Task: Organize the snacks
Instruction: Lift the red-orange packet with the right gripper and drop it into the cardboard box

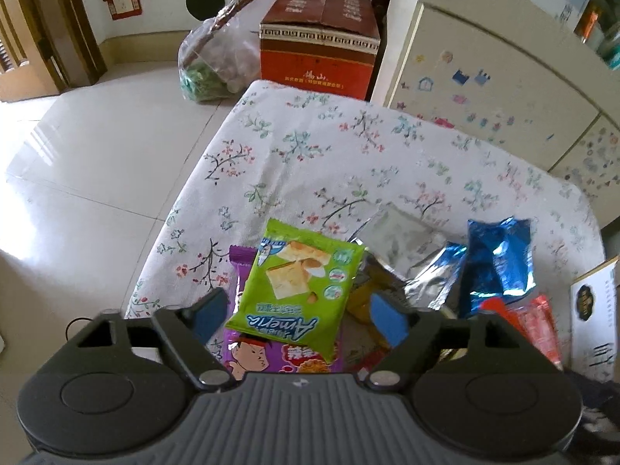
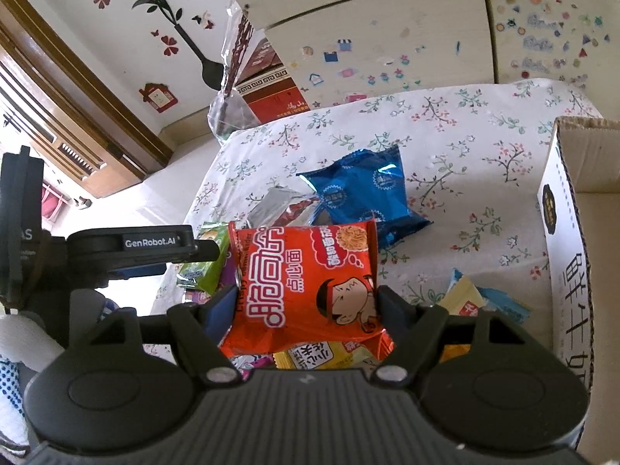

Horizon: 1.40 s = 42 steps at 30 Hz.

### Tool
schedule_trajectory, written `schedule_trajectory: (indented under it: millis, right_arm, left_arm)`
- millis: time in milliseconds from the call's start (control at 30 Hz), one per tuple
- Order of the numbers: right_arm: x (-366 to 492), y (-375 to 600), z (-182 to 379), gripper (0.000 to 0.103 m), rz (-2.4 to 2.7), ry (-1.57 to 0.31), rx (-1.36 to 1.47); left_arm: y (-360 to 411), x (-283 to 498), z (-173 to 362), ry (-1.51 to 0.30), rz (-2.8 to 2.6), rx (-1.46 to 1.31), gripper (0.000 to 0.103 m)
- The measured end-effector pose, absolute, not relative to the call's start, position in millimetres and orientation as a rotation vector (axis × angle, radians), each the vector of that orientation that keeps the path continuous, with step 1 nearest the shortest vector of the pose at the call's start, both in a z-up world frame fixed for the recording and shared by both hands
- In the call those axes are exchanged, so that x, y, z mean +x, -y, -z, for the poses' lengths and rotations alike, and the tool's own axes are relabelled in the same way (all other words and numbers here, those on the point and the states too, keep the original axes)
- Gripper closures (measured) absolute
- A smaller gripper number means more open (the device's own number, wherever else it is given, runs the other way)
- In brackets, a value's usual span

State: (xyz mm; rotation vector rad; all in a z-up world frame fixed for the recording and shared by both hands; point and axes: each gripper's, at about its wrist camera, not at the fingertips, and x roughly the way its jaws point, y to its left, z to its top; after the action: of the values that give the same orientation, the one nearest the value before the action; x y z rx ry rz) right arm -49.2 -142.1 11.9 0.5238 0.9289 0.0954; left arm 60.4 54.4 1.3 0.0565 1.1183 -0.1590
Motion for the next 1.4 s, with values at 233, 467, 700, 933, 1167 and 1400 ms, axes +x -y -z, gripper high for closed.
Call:
schedule_trajectory:
  millis: [233, 467, 700, 933, 1167, 1400]
  right_arm:
    - [-48.8, 141.8, -10.0, 0.026, -0.096, -0.929, 0.525]
    - [-50.6, 142.4, -12.3, 0.026, -0.096, -0.921, 0.524]
    - [-57.8, 143.8, -32.8, 0.026, -0.087, -0.875, 0.52]
    - [-74.7, 148.6, -64.2, 0.026, -0.091, -0.792, 0.537]
    - [-104.2, 164.5, -85.1, 0.026, -0.044, -0.719, 0.545]
    - [-129.4, 187.9, -94.8, 0.026, 0.006, -0.664, 0.579]
  left_arm:
    - [-54.6, 66.7, 15.2, -1.126, 0.135, 0.11, 0.035]
    - [-59.0, 61.4, -12.2, -1.069, 0.136, 0.043, 0.041]
    - [-51.5, 49.4, -50.3, -0.997, 0.186, -0.015, 0.041]
    - [-40.3, 30.0, -75.5, -0.933, 0.232, -0.044, 0.041]
    - [-25.9, 8.9, -88.1, -0.913, 0.289, -0.058, 0.041]
    - [-2.6, -16.3, -104.6, -0.862, 0.383, -0.067, 0.041]
